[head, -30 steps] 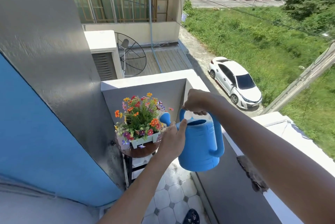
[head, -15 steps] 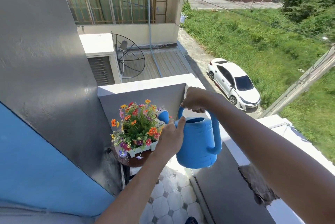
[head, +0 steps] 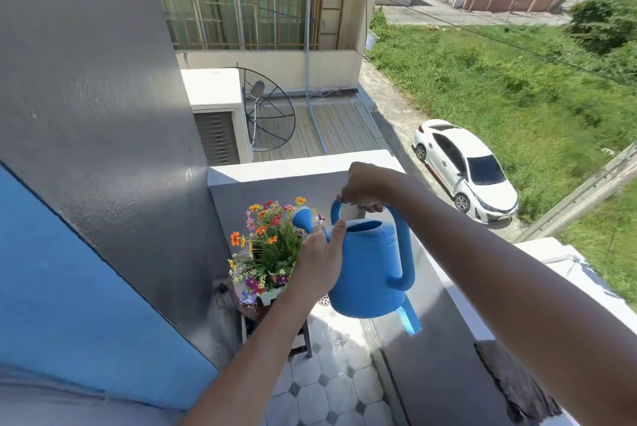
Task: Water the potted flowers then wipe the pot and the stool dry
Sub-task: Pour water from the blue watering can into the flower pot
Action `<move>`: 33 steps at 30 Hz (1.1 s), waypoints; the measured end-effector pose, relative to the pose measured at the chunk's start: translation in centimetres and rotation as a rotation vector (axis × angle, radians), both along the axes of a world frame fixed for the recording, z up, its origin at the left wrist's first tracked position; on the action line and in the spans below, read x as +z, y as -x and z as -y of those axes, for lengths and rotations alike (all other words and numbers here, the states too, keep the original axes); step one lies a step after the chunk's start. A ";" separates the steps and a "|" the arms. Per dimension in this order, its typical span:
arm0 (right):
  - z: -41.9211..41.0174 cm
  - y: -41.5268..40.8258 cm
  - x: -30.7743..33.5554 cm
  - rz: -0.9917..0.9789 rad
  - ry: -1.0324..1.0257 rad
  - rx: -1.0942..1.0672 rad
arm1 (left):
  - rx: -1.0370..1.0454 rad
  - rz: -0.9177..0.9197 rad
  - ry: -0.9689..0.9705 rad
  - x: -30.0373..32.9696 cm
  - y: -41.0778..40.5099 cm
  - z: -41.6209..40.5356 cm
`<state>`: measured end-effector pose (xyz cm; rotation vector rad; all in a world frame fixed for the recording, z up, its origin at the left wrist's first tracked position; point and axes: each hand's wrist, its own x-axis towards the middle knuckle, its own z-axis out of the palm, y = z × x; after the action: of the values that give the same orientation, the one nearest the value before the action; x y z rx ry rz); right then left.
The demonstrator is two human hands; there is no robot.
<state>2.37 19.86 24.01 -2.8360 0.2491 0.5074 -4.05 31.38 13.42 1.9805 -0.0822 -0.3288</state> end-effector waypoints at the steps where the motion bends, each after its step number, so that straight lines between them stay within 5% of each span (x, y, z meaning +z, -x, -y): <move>1: -0.4 -0.1 0.1 -0.005 -0.007 0.010 | 0.007 0.000 0.005 0.0 0.0 -0.4; 33: -9.9 5.9 -0.1 -0.105 -0.002 0.184 | 0.133 -0.034 -0.156 0.9 8.6 -8.5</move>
<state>-3.53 29.79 23.91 -2.8489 0.0060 0.6948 -12.66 39.90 14.30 2.1219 0.0996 -0.2901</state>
